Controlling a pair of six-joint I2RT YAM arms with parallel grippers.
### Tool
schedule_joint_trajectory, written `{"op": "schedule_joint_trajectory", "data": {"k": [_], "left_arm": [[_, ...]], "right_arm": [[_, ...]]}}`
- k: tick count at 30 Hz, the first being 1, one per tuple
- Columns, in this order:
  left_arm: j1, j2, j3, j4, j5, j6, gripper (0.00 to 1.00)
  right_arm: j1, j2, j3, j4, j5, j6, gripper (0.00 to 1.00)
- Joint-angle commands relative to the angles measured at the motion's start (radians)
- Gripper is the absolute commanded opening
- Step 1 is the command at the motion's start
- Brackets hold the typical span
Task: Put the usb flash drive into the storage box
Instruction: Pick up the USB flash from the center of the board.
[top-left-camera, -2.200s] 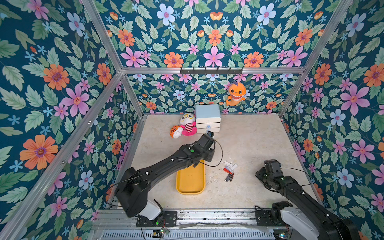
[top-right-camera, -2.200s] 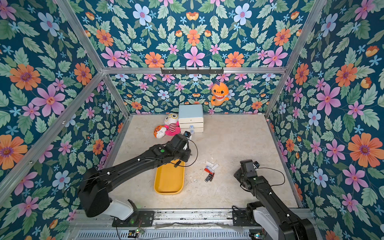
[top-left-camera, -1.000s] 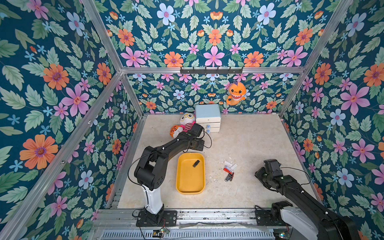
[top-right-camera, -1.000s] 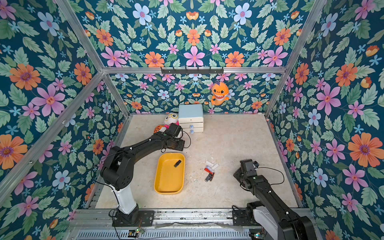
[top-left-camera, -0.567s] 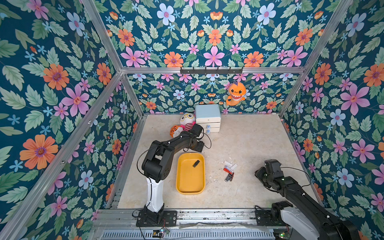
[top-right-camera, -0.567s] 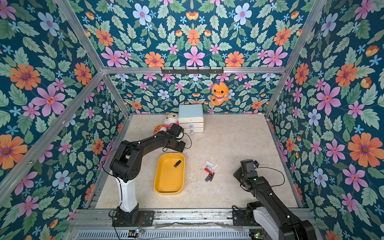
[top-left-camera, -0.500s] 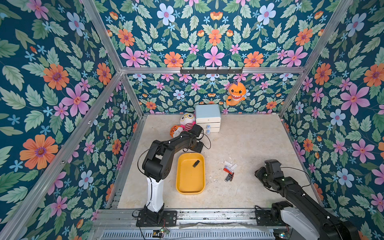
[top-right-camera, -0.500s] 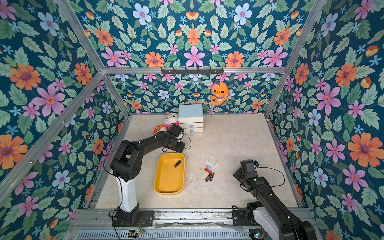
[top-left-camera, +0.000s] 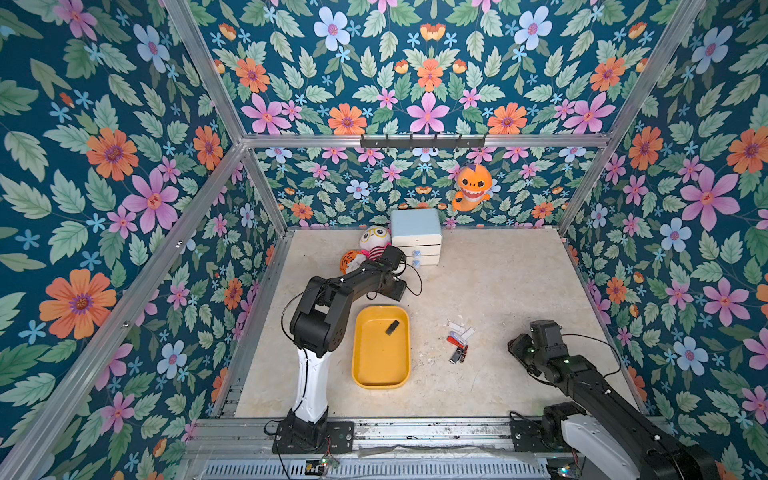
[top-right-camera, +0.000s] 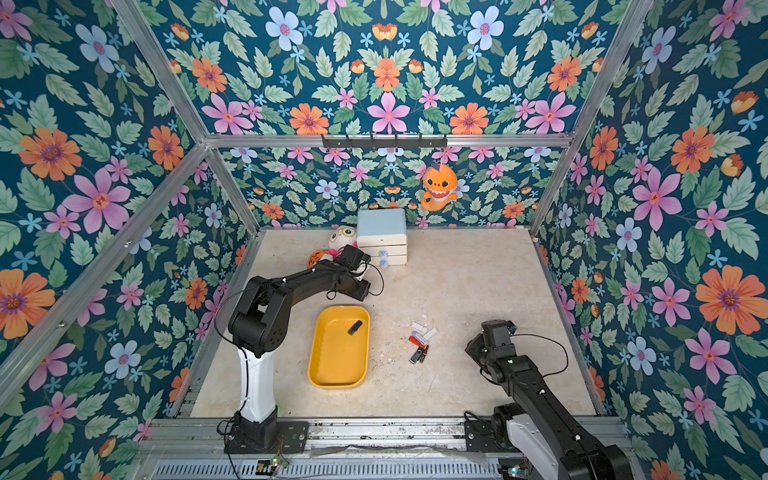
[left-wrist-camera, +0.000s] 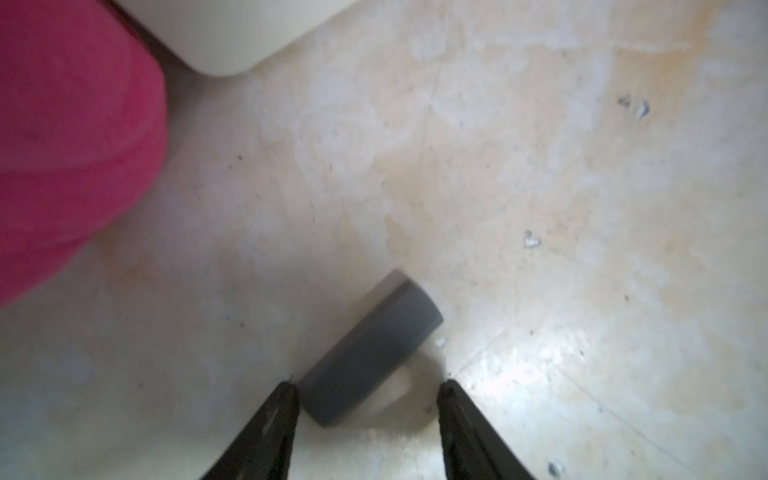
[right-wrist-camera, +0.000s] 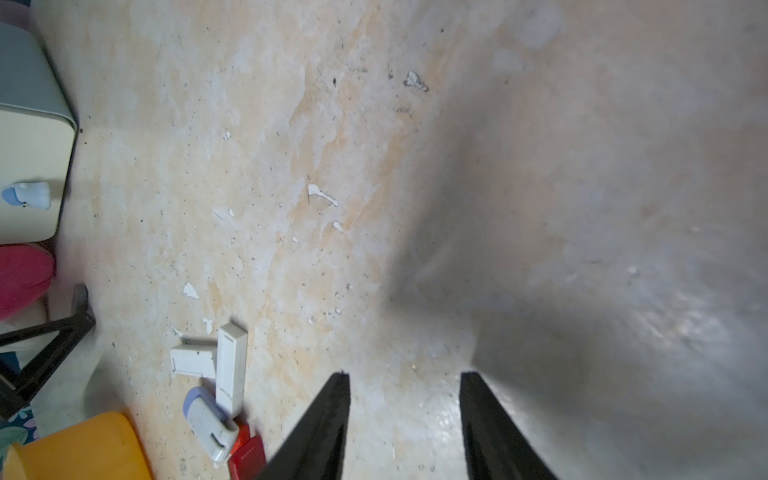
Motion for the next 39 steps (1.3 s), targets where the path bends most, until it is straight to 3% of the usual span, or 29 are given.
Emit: {"op": "schedule_joint_trajectory", "data": {"k": [1, 7, 17, 20, 22, 25, 28, 32, 39], "left_arm": [[0.003, 0.031, -0.008, -0.086, 0.058, 0.01, 0.56], [0.002, 0.041, -0.006, -0.072, 0.084, 0.031, 0.54], [0.003, 0.031, -0.019, -0.071, 0.117, 0.037, 0.34], [0.003, 0.015, -0.024, -0.083, 0.118, 0.031, 0.32], [0.003, -0.003, -0.029, -0.087, 0.124, 0.028, 0.35], [0.003, -0.027, -0.029, -0.084, 0.114, 0.028, 0.54], [0.003, -0.015, 0.001, -0.099, 0.074, 0.04, 0.63], [0.001, 0.029, 0.053, -0.109, 0.061, 0.051, 0.65], [-0.002, 0.094, 0.106, -0.082, 0.065, 0.06, 0.56]], "right_arm": [[0.0, 0.005, 0.001, 0.016, -0.003, -0.014, 0.49], [0.001, 0.018, 0.005, 0.021, -0.011, -0.016, 0.49], [0.001, 0.021, 0.005, 0.021, -0.011, -0.019, 0.49], [0.001, 0.022, 0.006, 0.024, -0.013, -0.019, 0.49], [0.001, 0.026, 0.007, 0.025, -0.014, -0.02, 0.49], [0.0, 0.027, 0.007, 0.028, -0.016, -0.021, 0.49], [0.0, 0.03, 0.007, 0.027, -0.017, -0.021, 0.49], [-0.001, 0.034, 0.009, 0.028, -0.017, -0.022, 0.49], [0.001, 0.045, 0.014, 0.028, -0.021, -0.025, 0.49]]}}
